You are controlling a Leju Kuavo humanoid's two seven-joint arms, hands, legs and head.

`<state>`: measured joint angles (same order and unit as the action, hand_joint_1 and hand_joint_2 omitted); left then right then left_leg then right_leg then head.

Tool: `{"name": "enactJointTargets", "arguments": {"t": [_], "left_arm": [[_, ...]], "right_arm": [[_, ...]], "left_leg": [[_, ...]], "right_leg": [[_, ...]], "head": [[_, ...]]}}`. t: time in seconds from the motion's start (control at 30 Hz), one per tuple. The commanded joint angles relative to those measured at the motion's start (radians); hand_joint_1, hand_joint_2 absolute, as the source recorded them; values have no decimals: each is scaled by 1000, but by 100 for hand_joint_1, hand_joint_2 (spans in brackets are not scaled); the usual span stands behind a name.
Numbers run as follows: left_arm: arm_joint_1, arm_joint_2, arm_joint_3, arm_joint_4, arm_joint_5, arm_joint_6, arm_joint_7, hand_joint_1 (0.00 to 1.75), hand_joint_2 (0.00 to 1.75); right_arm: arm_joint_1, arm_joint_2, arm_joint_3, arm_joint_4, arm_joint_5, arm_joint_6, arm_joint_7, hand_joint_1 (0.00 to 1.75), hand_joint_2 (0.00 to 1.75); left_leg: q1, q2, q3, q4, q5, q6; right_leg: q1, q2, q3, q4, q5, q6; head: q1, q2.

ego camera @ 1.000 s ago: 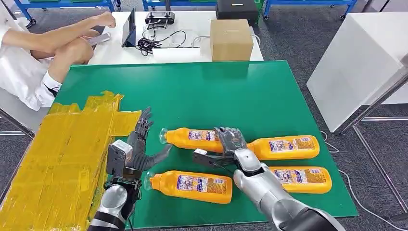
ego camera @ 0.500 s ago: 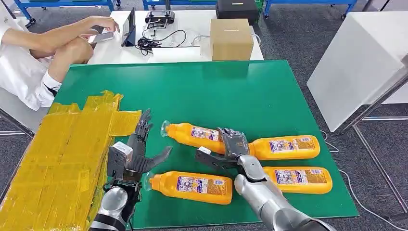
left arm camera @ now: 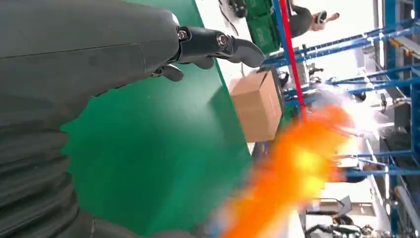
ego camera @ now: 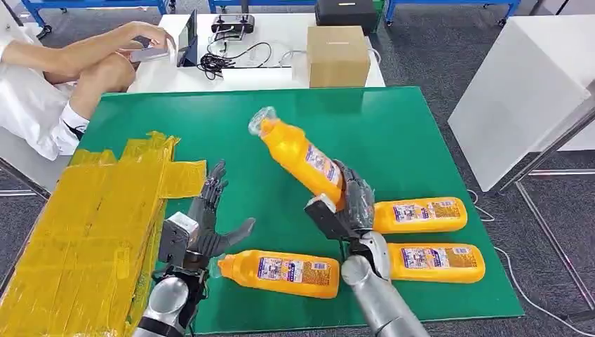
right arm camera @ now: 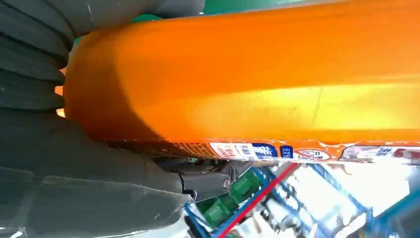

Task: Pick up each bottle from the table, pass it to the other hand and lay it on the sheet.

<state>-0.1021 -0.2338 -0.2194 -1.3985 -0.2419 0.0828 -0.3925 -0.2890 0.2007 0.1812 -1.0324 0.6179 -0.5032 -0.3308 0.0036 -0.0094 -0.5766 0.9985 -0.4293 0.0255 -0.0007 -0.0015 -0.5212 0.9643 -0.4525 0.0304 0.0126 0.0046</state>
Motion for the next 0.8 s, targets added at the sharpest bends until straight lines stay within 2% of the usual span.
{"name": "enactJointTargets", "arguments": {"t": [0.03, 0.2, 0.33, 0.5, 0.8], "left_arm": [[-40, 31, -46, 44, 18, 5, 13, 0, 175], [-52, 36, -72, 51, 4, 20, 16, 0, 175], [-57, 39, -94, 62, 10, 16, 24, 0, 175], [-57, 45, -97, 61, 78, -39, 26, 0, 175], [-57, 45, -97, 61, 78, -39, 26, 0, 175]], "right_arm": [[105, 57, -18, -304, -164, 50, -81, 175, 175], [110, 63, 35, -298, -217, 82, -104, 175, 175], [102, 60, 84, -240, -287, 196, -102, 175, 175], [80, 64, 137, -150, -268, 214, -107, 175, 175], [80, 64, 137, -150, -268, 214, -107, 175, 175]], "left_leg": [[0, 0, 1, 0, -1, -1], [1, 1, 2, 0, -1, -1], [0, 1, 2, -1, 0, -1], [1, 3, 4, -2, -1, -1], [0, 2, 2, -1, 0, -1]], "right_leg": [[0, 0, 1, 0, -1, 0], [1, 0, 2, 0, -1, 0], [0, 0, 2, -1, 0, 0], [1, 2, 3, -2, 0, 0], [0, 1, 2, -1, 0, 0]], "head": [[0, 0], [0, 0], [0, 0], [0, 0], [0, 0]]}}
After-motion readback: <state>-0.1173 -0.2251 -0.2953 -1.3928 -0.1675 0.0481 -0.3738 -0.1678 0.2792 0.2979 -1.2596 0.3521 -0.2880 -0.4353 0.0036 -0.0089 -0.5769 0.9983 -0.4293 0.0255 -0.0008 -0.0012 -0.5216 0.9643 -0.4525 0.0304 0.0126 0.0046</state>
